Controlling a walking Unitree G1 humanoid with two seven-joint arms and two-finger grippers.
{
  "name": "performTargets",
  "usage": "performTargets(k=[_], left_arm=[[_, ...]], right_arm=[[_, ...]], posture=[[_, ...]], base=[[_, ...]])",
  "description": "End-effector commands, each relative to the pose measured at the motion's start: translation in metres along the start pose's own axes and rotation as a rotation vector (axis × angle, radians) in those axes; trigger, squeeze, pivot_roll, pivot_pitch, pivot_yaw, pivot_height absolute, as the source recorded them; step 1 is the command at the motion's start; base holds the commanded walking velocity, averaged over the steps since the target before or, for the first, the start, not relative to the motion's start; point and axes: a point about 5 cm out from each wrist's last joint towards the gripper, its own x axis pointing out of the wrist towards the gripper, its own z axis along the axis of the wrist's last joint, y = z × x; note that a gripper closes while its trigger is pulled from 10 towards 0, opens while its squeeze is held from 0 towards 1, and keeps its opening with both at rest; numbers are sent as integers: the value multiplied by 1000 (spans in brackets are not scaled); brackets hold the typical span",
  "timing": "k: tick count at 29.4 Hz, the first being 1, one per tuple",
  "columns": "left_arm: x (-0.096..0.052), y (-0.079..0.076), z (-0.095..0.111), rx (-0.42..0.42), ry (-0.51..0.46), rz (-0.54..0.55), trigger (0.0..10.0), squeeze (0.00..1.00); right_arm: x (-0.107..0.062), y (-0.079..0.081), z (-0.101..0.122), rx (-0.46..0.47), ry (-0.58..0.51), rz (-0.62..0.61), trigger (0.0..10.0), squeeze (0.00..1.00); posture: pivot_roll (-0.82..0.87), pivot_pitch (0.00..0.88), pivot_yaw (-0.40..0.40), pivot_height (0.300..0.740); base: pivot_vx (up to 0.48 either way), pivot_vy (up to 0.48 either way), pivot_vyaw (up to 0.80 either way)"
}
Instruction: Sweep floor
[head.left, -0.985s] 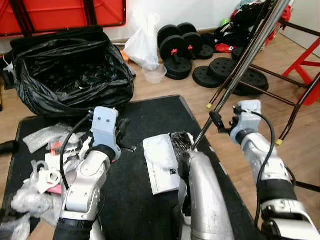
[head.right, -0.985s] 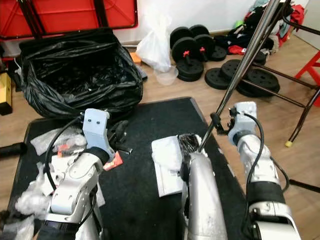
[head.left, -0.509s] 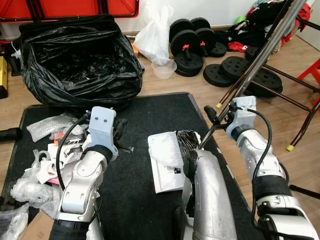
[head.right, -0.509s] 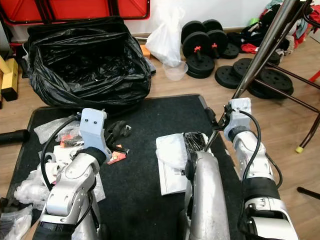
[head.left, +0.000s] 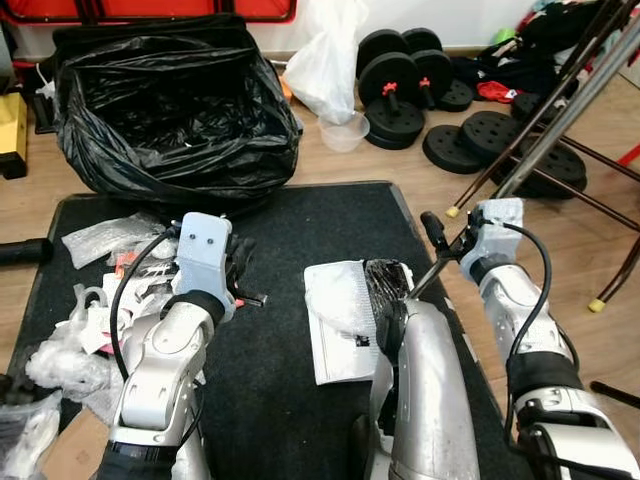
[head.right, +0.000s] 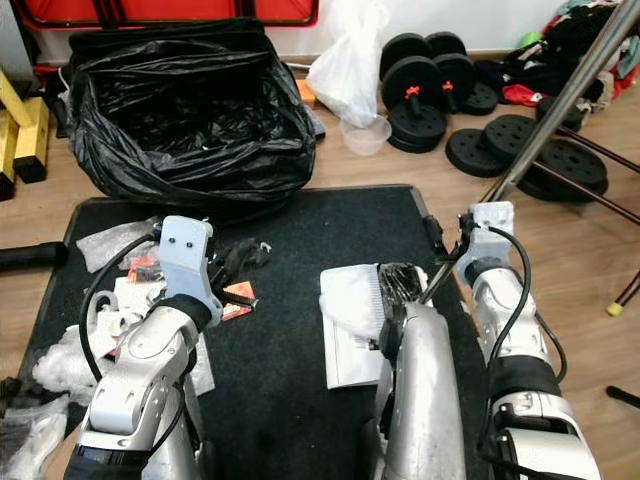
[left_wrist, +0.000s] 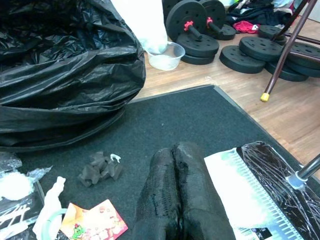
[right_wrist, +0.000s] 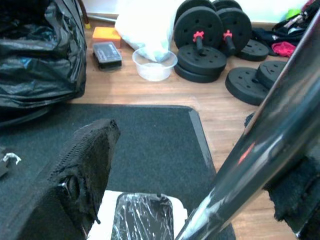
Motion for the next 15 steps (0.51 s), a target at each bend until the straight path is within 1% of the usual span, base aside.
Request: performTargets(k=[1, 7, 9, 13, 15], left_arm=[[-3, -4, -2, -4, 15, -32, 10000, 0], [-4, -4, -2, -3, 17, -31, 10000, 0], [-4, -3, -2, -2, 19, -30, 10000, 0], [-4, -3, -2, -2, 19, -30, 10000, 0], [-4, -3, -2, -2, 20, -31, 10000, 0]], right_arm=[[-3, -5, -4, -9, 4, -9, 10000, 0], [-2, -8, -2, -13, -15, -9, 10000, 0], [-1, -12, 1, -24, -32, -21, 10000, 0], [0, -13, 2, -26, -35, -23, 10000, 0], [0, -16, 5, -26, -49, -34, 10000, 0]], posture=[[-99, 209, -113, 300], [-95, 213, -112, 300], [-95, 214, -111, 300], [-95, 214, -111, 300], [-95, 212, -108, 300]], base=[[0, 0, 0], [0, 0, 0], [0, 0, 0], [0, 0, 0], [0, 0, 0]])
